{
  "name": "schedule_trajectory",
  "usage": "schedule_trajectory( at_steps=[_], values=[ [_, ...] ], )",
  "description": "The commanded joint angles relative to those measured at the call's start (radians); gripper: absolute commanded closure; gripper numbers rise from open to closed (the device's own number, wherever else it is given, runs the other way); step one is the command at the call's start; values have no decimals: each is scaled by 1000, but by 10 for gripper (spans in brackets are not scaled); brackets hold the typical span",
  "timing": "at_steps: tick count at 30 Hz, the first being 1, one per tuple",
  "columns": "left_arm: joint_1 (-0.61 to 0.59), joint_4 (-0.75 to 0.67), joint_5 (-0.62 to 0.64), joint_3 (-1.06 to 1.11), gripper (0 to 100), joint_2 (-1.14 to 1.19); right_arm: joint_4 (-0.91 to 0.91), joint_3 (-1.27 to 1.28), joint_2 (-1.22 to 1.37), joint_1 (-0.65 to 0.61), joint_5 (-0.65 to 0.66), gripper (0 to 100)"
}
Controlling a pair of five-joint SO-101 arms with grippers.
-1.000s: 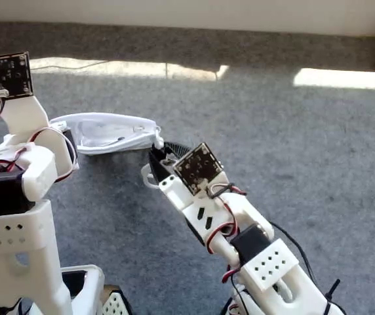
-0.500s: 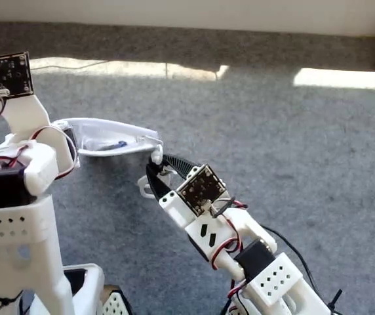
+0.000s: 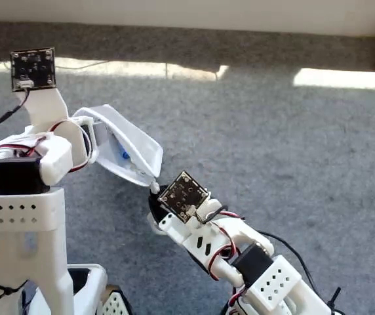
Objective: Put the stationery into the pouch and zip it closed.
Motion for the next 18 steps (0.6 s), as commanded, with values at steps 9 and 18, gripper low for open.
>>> schedule_trajectory(
  at_steps=[9,18],
  values=[
    [262,-169,-95,-30,734,-8,280,-13,-398,-4,5,995],
    [475,-206,-229,-81,734,-2,380,-10,-529,-2,6,995]
  ],
)
